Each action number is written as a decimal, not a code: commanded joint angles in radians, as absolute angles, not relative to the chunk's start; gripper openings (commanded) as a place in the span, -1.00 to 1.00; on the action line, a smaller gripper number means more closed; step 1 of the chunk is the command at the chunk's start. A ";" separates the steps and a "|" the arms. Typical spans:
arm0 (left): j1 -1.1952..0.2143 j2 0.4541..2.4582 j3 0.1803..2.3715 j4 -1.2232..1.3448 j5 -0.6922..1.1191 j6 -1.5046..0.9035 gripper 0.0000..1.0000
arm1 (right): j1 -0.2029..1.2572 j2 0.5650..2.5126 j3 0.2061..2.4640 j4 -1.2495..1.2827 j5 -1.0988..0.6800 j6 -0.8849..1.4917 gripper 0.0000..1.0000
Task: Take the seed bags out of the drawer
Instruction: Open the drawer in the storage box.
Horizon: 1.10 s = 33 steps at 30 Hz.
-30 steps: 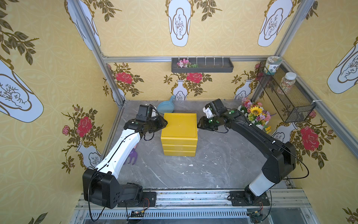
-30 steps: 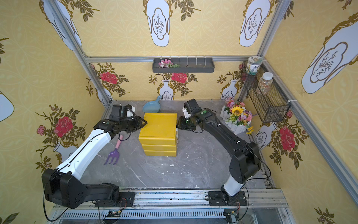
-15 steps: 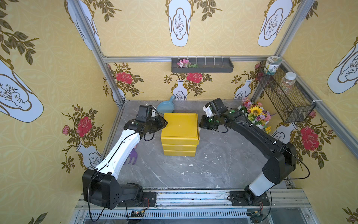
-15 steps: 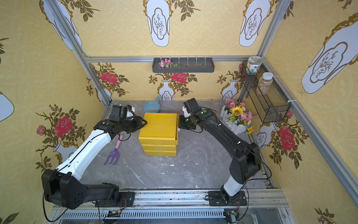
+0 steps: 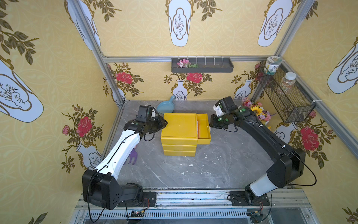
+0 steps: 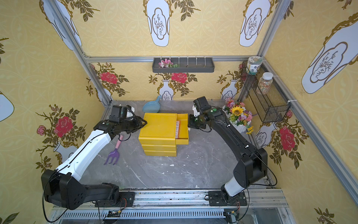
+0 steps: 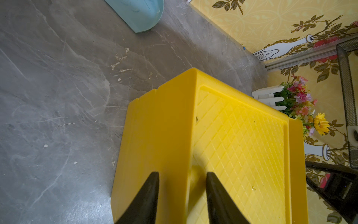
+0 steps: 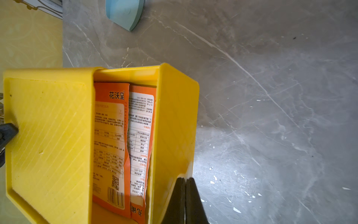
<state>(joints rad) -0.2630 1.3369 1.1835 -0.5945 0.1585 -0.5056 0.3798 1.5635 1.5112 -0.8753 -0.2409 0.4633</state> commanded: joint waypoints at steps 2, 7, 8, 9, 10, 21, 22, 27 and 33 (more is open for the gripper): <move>-0.260 1.347 1.169 -0.683 0.072 -0.503 -0.12 | 0.330 1.537 1.500 -0.876 -0.270 0.415 -0.96; -0.261 1.351 1.173 -0.683 0.073 -0.503 -0.12 | 0.298 1.523 1.491 -0.888 -0.276 0.395 -0.96; -0.261 1.352 1.173 -0.683 0.072 -0.503 -0.12 | 0.297 1.523 1.493 -0.890 -0.276 0.392 -0.96; -0.261 1.354 1.174 -0.683 0.071 -0.503 -0.12 | 0.293 1.522 1.490 -0.890 -0.276 0.391 -0.96; -0.261 1.356 1.175 -0.683 0.073 -0.503 -0.12 | 0.290 1.521 1.488 -0.889 -0.276 0.389 -0.96; -0.262 1.361 1.181 -0.683 0.073 -0.505 -0.12 | 0.266 1.511 1.472 -0.891 -0.278 0.382 -0.96; -0.262 1.362 1.181 -0.683 0.072 -0.505 -0.12 | 0.266 1.510 1.470 -0.893 -0.276 0.382 -0.96; -0.263 1.363 1.179 -0.683 0.074 -0.505 -0.12 | 0.264 1.496 1.451 -0.888 -0.275 0.388 -0.96; -0.263 1.368 1.180 -0.681 0.077 -0.503 -0.13 | 0.262 1.494 1.443 -0.885 -0.270 0.392 -0.96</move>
